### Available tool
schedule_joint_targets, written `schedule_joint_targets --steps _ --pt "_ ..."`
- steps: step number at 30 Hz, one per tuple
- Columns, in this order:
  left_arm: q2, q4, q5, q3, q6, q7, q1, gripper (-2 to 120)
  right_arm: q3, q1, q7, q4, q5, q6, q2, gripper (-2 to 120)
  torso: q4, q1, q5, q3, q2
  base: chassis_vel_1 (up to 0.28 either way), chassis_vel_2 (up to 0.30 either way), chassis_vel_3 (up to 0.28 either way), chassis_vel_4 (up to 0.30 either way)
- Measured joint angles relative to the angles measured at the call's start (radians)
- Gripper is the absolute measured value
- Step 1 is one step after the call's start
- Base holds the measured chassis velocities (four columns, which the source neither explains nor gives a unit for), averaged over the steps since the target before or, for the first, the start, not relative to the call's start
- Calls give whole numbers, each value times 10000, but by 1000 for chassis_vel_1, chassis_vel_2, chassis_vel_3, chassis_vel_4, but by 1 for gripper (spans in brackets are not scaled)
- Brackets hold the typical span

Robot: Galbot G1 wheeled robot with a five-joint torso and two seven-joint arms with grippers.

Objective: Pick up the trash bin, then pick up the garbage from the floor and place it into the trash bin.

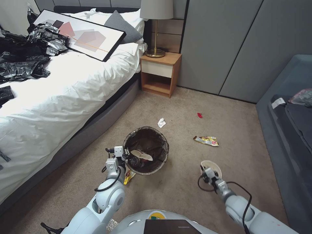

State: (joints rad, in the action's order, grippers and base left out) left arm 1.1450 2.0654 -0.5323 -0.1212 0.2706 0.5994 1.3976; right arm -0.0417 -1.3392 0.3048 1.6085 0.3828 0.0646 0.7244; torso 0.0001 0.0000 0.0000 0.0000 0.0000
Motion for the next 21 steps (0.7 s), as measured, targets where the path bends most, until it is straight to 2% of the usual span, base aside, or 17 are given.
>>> schedule_joint_targets --steps 6,11,15,21 --pt "-13 20 -131 63 37 -24 36 3 -572 360 761 968 -20 10 349 0 0 0 -1 0 0 0 0 0 0" --pt "-24 23 -166 157 53 -66 45 3 -1156 846 1542 2016 -533 18 968 0 1 0 -3 0 0 0 0 0 0" --pt "-18 23 -173 203 68 -71 45 3 -1402 1013 1723 2462 -849 102 1191 0 0 0 0 0 0 0 0 0 0" --pt "-41 6 -180 359 99 -89 60 3 -1608 1446 1871 3874 -813 467 1404 0 -1 0 -2 0 0 0 0 0 0"
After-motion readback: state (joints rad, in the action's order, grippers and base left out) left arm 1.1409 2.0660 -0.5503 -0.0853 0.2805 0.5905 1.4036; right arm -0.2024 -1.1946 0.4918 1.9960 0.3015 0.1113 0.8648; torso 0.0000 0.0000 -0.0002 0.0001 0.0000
